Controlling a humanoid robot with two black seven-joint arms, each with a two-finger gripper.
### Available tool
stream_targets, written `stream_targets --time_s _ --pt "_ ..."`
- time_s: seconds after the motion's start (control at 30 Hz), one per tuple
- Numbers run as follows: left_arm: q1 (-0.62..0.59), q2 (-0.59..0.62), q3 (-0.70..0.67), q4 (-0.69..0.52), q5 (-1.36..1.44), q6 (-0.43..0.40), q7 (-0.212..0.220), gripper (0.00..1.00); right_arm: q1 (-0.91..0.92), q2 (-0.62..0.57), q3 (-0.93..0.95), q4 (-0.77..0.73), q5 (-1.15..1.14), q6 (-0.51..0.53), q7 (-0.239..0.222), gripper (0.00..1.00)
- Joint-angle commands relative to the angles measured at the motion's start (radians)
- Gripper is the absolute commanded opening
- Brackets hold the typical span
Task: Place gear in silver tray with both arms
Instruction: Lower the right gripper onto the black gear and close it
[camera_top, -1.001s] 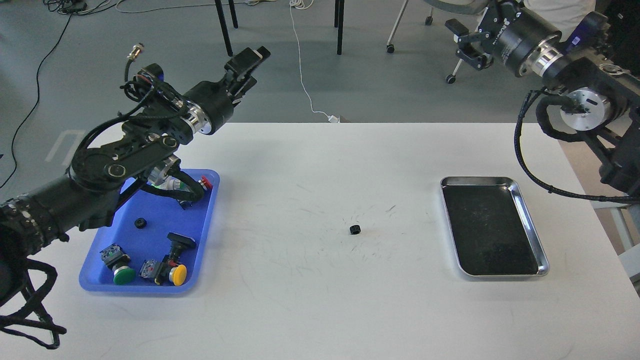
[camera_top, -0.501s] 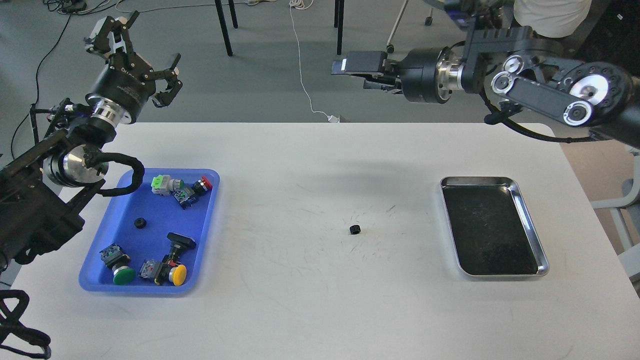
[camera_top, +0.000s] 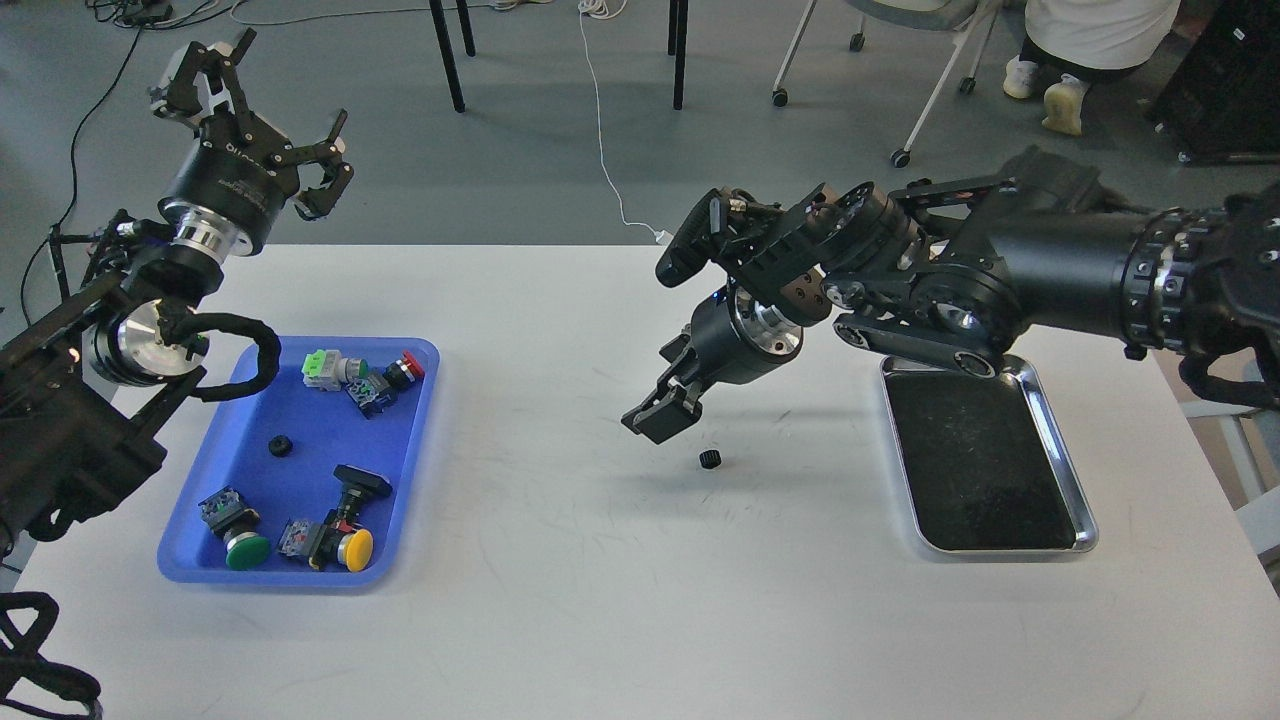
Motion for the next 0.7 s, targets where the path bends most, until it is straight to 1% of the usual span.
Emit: stream_targets --time_s 0.0,0.17,0.3,0.4,0.53,0.67 --pt "0.001 0.0 0.0 0.0 0.001 0.0 -0.001 0.98 -0.019 0.039 -0.091 -0.015 -0.033 -0.079 0.001 0.93" --pt "0.011 -0.002 0.0 0.0 0.001 -0.003 -0.003 0.98 -0.053 0.039 -0.108 -0.087 -0.034 -0.087 0.001 0.93" --pt "0.011 0.0 0.001 0.002 0.001 -0.003 -0.003 0.98 -0.066 0.039 -0.166 -0.117 -0.05 -0.093 0.001 0.92" --pt "0.011 0.004 0.001 0.002 0.001 -0.005 -0.005 0.98 -0.074 0.039 -0.18 -0.118 -0.051 -0.103 0.001 0.9" --pt "0.013 0.011 0.001 0.002 0.001 -0.005 -0.005 0.98 -0.083 0.039 -0.18 -0.116 -0.051 -0.111 0.001 0.82" --pt "0.013 0.011 0.001 0.002 0.001 -0.005 -0.006 0.98 -0.099 0.039 -0.177 -0.107 -0.047 -0.14 0.001 0.79"
